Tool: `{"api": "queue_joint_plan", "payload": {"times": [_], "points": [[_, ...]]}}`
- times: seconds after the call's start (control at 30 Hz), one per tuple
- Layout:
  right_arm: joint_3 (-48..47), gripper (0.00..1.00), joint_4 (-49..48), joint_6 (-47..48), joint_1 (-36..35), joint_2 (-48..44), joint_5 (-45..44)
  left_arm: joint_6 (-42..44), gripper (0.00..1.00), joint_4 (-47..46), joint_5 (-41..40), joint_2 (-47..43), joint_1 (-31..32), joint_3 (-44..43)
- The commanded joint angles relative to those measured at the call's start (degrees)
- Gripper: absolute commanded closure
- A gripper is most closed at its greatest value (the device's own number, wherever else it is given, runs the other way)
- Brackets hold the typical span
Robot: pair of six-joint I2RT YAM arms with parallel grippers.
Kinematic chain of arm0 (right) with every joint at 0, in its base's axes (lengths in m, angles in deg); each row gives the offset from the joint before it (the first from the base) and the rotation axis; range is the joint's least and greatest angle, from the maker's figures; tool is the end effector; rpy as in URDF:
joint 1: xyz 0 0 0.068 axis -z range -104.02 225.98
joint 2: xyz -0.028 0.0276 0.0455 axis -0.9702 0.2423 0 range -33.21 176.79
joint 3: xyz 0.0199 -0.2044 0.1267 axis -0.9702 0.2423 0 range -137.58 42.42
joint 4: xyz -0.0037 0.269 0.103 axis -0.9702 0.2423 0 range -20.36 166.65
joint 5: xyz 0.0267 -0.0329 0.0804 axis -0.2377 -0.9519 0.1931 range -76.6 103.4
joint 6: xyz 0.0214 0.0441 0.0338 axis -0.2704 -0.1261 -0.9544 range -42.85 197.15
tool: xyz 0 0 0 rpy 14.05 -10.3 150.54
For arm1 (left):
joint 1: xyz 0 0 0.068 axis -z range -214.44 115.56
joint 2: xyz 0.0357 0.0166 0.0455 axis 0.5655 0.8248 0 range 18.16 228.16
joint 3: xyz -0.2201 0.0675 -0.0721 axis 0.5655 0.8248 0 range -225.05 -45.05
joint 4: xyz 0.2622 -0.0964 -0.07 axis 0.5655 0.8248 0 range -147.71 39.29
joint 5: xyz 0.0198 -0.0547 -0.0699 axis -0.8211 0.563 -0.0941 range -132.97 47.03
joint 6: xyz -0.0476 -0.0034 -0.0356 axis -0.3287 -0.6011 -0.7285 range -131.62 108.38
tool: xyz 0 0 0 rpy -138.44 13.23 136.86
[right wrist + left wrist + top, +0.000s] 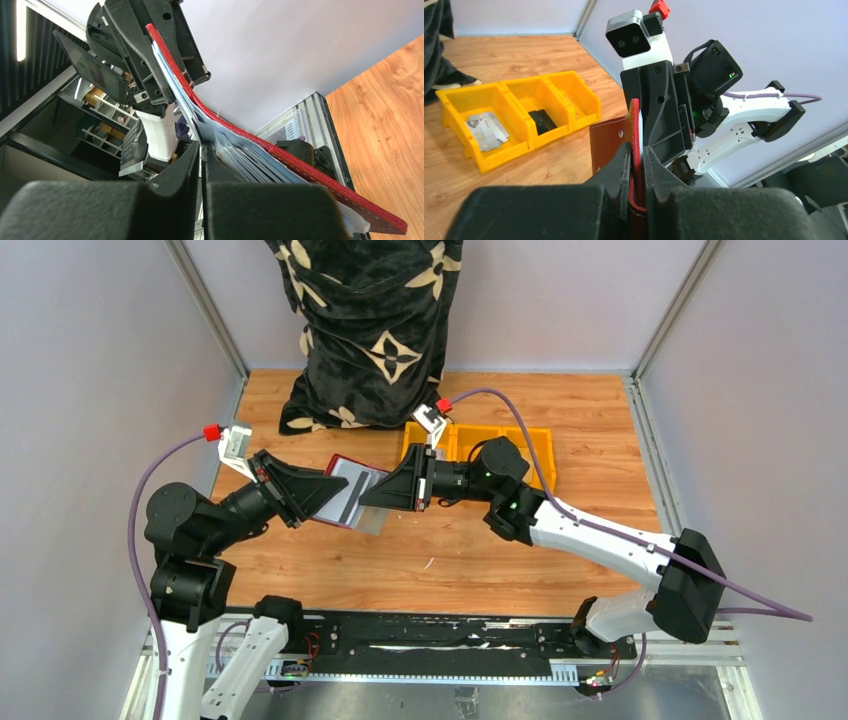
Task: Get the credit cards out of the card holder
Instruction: Remove the credit card from the card holder.
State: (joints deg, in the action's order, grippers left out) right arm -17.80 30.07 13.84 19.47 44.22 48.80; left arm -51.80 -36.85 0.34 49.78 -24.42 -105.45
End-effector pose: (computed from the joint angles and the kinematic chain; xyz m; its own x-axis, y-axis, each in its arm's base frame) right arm 0.1720 0.3056 0.3574 -0.7771 0.1454 -0.6124 -0.6258 -0.2823 0.7271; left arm 0.1311 -0.0536 0.4334 -0.4096 -0.4045 -0.8177 0.6954 0.4417 -0.5669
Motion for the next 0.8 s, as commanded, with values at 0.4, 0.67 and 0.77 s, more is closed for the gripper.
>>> {"api": "queue_joint_plan", "payload": {"times": [0.4, 0.67, 0.77], "points": [[5.3, 1.0, -12.3, -2.5, 0.5, -1.0, -4.7, 0.4, 0.98, 6.9, 8.5, 2.1, 0.4, -0.9], [8.3, 0.91, -15.8, -4.3, 1.5, -1.2, -5.5, -3.9, 0.99, 4.6, 10.0, 2.3, 0.4, -0.6], [7.6, 0.85, -16.9, -5.0, 1.4, -0.1, -5.5, -5.2, 1.0, 3.6, 10.2, 2.3, 0.4, -0.1]]}}
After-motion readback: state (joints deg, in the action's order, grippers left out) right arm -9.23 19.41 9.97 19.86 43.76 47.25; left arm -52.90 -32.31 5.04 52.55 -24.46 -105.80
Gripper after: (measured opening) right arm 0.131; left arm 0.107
